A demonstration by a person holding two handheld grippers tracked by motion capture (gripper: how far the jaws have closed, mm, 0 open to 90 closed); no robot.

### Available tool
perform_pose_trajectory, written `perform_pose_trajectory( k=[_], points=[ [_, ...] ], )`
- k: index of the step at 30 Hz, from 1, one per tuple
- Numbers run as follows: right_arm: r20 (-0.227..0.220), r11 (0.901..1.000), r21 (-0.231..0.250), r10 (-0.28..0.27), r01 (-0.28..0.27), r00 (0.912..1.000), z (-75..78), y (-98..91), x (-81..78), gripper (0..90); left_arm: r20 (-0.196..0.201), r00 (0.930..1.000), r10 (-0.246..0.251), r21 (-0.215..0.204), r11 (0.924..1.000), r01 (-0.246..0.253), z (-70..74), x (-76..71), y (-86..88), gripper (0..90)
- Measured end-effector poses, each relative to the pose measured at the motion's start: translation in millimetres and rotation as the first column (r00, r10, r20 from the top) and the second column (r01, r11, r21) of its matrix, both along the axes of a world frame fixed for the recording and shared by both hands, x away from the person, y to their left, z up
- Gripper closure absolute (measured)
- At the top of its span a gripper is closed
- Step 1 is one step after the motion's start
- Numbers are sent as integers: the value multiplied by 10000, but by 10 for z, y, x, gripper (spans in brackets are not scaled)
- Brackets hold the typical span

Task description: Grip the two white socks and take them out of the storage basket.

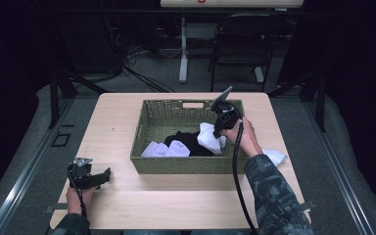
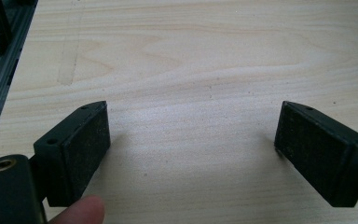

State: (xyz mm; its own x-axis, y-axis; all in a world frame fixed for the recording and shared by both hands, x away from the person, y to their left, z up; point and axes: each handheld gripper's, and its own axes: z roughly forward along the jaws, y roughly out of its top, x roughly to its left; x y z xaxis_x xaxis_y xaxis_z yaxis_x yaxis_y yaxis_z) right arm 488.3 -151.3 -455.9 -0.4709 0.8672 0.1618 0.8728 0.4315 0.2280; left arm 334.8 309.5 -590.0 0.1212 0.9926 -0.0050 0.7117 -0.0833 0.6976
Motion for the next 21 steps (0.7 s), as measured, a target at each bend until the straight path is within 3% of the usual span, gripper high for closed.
perform_pose_trajectory(
  k=[16, 21],
  points=[
    [311, 9981, -287, 560, -551, 9979, 449, 55, -34, 852, 7, 10000, 10, -12, 10000, -10, 0, 0, -1, 101],
    [509, 9982, -140, 593, -587, 9969, 598, 39, -43, 852, 22, 10000, -12, 6, 10000, 12, 0, 0, 0, 101]
  ],
)
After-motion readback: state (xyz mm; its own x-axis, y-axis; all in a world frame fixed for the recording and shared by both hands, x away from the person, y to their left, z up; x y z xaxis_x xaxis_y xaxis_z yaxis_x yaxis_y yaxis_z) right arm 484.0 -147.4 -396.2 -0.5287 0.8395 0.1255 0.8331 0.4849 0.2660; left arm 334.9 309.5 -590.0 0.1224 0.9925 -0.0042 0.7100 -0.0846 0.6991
